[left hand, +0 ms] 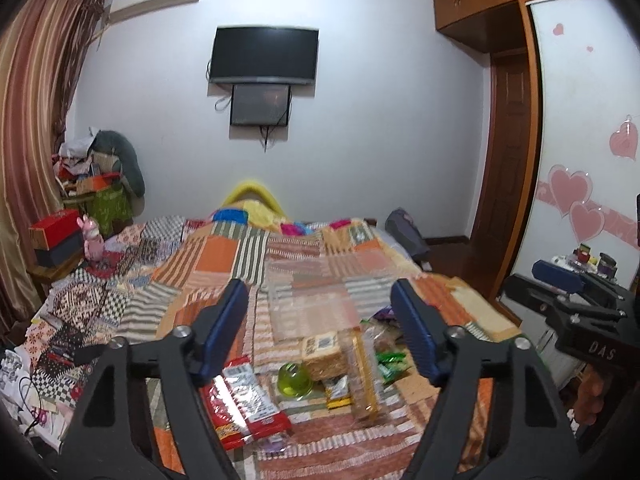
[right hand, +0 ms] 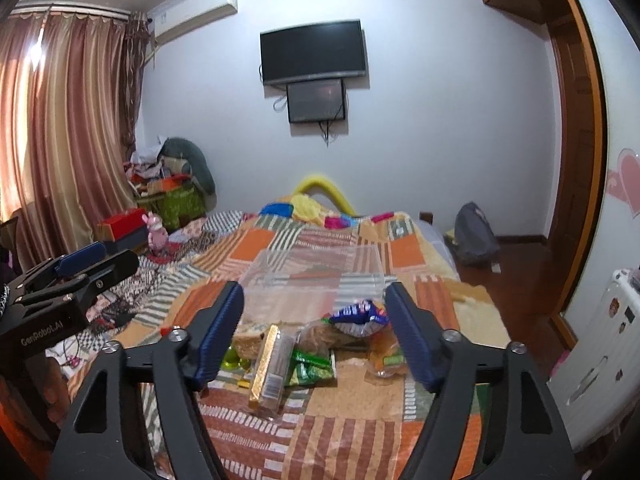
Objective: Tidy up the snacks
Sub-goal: 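Grasp the red snack bag with left tool while right tool grasps gold bar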
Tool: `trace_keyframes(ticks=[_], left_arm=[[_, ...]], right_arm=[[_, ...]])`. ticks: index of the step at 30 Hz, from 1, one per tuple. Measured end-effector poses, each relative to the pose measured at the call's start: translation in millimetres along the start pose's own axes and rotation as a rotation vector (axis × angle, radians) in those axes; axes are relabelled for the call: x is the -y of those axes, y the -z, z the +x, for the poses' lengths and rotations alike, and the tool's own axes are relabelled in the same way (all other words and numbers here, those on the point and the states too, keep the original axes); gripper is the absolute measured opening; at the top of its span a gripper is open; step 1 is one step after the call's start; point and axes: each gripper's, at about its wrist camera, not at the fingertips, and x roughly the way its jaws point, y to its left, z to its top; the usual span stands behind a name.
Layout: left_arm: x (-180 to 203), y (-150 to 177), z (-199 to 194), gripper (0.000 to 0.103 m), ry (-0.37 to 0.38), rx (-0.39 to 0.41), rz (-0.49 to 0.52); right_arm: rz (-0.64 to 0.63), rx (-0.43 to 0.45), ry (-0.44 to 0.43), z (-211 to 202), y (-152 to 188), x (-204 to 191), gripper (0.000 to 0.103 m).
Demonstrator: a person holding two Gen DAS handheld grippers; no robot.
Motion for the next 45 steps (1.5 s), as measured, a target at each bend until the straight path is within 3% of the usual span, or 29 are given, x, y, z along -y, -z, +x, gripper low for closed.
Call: trace_keyframes(ticks=[5, 15, 18, 20, 23, 28, 34, 36, 42, 45], left_arm=[[-27.7, 13.1, 27.0, 0.058, -0.042, -0.094, -0.017], [-90.8, 64.3, 78.2, 0.058, -0.092, -0.289, -0.075], [-98.2, 82.9, 92.4, 0.062, -0.096, -0.353, -0.085], [-100.6, 93.3, 100.3, 0.075, -0.102, -0.380, -0.089], [-101.0, 105.5, 111.0, 0.087, -0.102, -0.408, -0.092], [-103.2, 116.3, 130.5, 0.093, -0.096, -0.452, -0.120], [-101.6, 128.3, 148.9, 0.094, -0.069, -0.509, -0.146], [-99.3, 132.4, 153.4, 0.095, -0.070, -0.514, -0.138], [-99.7, 138.3, 163.4, 0.095, -0.071, -0.515, -0.157], [-100.4, 138.3, 163.4, 0.087, -0.089, -0.508, -0.162]], right_arm=[[0.011, -0.072, -0.013, 20.8, 6.0, 3.3, 0.058], [0.024, -0.237, -0.056, 73.0, 26.0, 0.1, 0.054], [0.023, -0.288, -0.076, 90.2, 35.3, -4.6, 0.054], [0.021, -0.317, -0.088, 100.3, 41.0, -9.1, 0.054], [0.014, -0.359, -0.101, 111.3, 47.5, -14.5, 0.054], [0.009, -0.418, -0.118, 130.0, 56.9, -21.5, 0.054], [0.000, -0.472, -0.126, 146.8, 67.7, -24.9, 0.054], [0.000, -0.492, -0.137, 150.5, 71.6, -25.9, 0.045], [-0.005, -0.528, -0.151, 156.6, 78.7, -26.2, 0.040], [0.013, -0.529, -0.162, 155.2, 79.6, -23.1, 0.038]])
